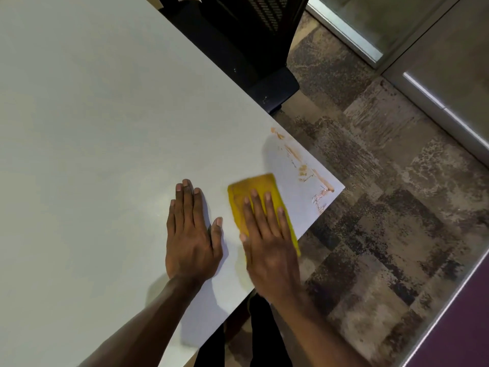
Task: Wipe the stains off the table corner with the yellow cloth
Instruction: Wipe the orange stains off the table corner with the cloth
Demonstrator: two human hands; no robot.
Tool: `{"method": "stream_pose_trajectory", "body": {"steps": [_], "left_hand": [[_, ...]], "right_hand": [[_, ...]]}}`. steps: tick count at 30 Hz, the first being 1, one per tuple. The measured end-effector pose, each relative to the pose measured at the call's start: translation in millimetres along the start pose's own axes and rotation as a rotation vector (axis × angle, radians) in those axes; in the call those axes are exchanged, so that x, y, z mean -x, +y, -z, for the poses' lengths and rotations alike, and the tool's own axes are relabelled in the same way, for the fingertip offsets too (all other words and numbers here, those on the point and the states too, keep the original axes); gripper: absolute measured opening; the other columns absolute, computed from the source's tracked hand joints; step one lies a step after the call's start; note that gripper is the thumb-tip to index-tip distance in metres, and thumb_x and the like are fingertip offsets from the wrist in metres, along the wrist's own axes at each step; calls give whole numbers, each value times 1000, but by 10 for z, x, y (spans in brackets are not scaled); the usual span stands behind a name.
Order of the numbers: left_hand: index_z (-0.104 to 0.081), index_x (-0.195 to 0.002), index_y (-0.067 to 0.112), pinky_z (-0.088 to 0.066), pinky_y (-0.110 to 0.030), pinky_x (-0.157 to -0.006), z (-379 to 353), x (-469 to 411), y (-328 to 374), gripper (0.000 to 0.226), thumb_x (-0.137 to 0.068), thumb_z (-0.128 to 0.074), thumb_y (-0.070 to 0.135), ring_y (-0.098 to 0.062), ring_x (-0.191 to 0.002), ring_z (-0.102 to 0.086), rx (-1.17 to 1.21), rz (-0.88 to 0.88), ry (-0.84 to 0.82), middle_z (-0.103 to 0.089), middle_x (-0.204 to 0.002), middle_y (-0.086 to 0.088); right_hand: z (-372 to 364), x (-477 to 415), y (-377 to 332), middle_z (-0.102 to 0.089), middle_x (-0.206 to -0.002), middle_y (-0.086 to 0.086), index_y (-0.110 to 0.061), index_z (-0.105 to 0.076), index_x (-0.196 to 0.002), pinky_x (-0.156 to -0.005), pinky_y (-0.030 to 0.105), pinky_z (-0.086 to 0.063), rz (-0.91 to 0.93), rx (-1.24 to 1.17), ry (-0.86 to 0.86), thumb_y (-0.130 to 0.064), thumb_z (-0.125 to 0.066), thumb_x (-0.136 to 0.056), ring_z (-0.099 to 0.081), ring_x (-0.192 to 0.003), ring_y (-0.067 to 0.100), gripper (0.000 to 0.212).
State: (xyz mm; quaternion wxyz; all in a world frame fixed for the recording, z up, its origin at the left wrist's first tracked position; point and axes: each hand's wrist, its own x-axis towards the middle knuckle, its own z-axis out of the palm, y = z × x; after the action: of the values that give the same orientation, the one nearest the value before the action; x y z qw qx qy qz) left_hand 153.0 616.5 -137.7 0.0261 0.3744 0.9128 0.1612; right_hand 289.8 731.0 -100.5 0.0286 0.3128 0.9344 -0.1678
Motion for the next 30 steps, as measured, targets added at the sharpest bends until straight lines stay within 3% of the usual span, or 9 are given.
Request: {"method": "stream_pose_trajectory", "body": {"steps": [3, 11, 17, 22, 30], "left_hand": [[-21, -175, 0, -17, -51, -142, 8, -8, 11, 77, -114, -39, 43, -32, -176, -9, 8, 2, -6, -13, -187, -17], [-20, -176, 0, -15, -49, -142, 23, -3, 28, 77, -113, -41, 40, -32, -176, -9, 8, 16, -17, -12, -187, -16], [-16, -177, 3, -16, -50, -142, -7, 5, -8, 80, -113, -44, 40, -30, -176, -7, 3, 10, -29, -8, -188, -13], [-16, -177, 3, -18, -51, -142, -11, -4, -7, 81, -111, -46, 40, -32, -176, -8, 20, 15, -34, -8, -189, -13], [-21, -175, -1, -21, -55, -141, 3, -3, 1, 79, -111, -47, 38, -35, -175, -12, 29, -7, -10, -13, -187, -17]], "right_hand": [[-26, 40, 37, -1, -183, 3, -19, -5, -173, -134, 54, -25, 28, 8, 2, -36, -35, -116, 1, -170, 27, 67], [241, -1254, 336, -1, -182, 11, -14, -9, -172, -137, 54, -9, -58, 60, 2, -38, -28, -116, 5, -169, 33, 64], [73, -813, 33, 0, -182, 14, -12, -6, -172, -136, 55, -13, -112, 8, 57, -42, -29, -116, 5, -169, 34, 67], [-55, -368, 39, -2, -183, 7, -16, -8, -173, -136, 55, -20, 44, -41, 57, -40, -39, -116, 0, -170, 29, 69], [239, -1315, 485, -2, -182, 8, -15, -11, -172, -136, 52, -12, 182, 76, -27, -38, -30, -113, 3, -170, 30, 67]]}}
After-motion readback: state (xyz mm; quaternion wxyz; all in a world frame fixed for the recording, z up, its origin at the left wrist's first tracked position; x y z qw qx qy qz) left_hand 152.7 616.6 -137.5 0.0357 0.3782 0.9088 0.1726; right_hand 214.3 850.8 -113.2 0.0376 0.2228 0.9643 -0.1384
